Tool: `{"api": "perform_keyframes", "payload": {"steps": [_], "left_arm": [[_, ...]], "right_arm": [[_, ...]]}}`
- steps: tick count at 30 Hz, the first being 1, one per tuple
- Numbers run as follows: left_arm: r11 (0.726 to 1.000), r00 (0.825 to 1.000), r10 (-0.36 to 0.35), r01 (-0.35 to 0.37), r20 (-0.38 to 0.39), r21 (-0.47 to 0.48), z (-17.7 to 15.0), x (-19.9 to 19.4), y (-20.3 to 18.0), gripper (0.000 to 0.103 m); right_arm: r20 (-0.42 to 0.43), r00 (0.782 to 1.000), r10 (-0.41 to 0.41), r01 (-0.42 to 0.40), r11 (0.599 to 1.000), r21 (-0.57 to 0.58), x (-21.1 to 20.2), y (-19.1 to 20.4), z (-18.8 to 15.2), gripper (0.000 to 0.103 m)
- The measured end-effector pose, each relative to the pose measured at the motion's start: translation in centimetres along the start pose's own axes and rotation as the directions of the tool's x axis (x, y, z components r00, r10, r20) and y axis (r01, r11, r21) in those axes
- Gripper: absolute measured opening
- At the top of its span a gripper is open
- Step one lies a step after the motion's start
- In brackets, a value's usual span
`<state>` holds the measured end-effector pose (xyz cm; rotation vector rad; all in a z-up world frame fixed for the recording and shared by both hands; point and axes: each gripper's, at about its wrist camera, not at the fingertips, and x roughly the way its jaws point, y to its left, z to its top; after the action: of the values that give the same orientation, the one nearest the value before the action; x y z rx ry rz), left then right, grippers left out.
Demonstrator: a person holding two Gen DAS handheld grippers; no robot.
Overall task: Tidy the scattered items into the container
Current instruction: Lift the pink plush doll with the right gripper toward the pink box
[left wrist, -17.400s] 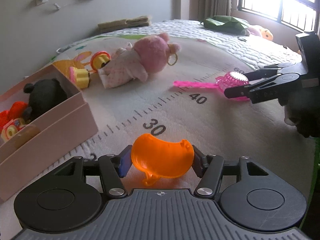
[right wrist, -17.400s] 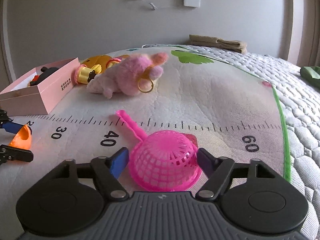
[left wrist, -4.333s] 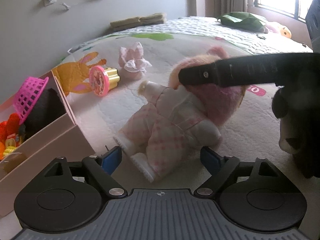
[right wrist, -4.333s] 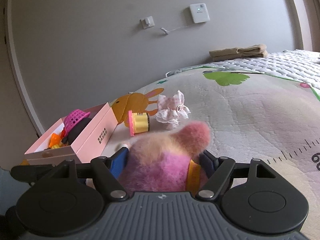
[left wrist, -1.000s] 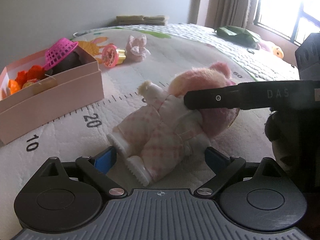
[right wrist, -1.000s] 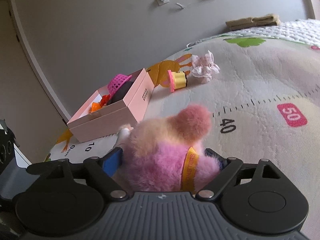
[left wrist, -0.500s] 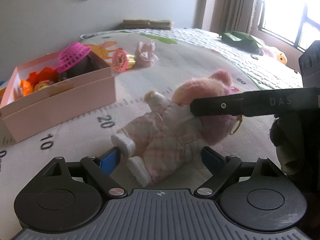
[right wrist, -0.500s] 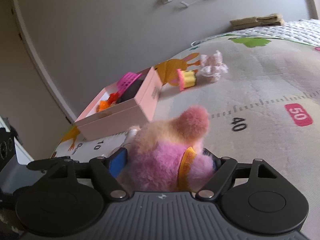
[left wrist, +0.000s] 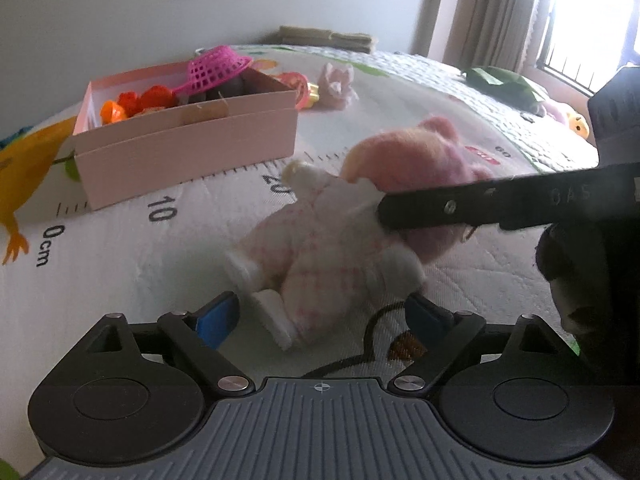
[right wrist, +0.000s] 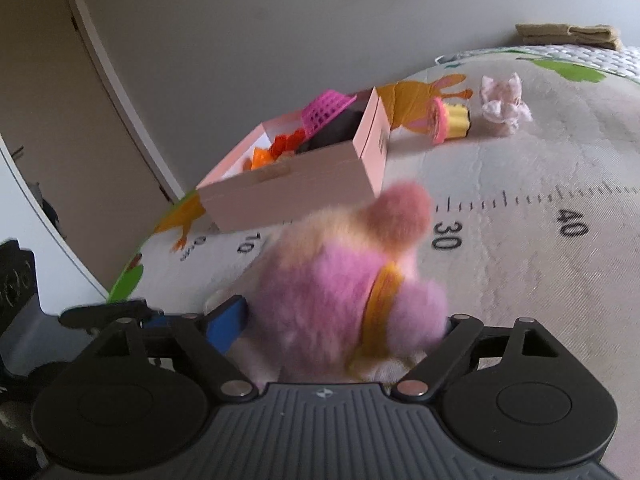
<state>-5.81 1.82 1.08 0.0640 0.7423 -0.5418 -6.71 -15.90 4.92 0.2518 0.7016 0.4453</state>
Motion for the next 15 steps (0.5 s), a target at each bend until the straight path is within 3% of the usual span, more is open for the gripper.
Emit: {"api": "perform_keyframes", "payload": {"steps": [6,15], "left_arm": [[1.0,1.0,-0.001,0.002,0.011,-0.007,0.2,-0.1,-0.1,0.093],[1.0,0.999,0.019,-0.018,0.029,-0.012,-0.3,-1.5,0.0,0.09]], "right_arm": [[0.012,1.0,-0.024,0.024,1.0,-0.008,-0.7,0.3,0.0,0.077],[0.008,1.0,-0.022,0.022,0.999,-0.038,-1.1,1.6,0.0,0.074]]}}
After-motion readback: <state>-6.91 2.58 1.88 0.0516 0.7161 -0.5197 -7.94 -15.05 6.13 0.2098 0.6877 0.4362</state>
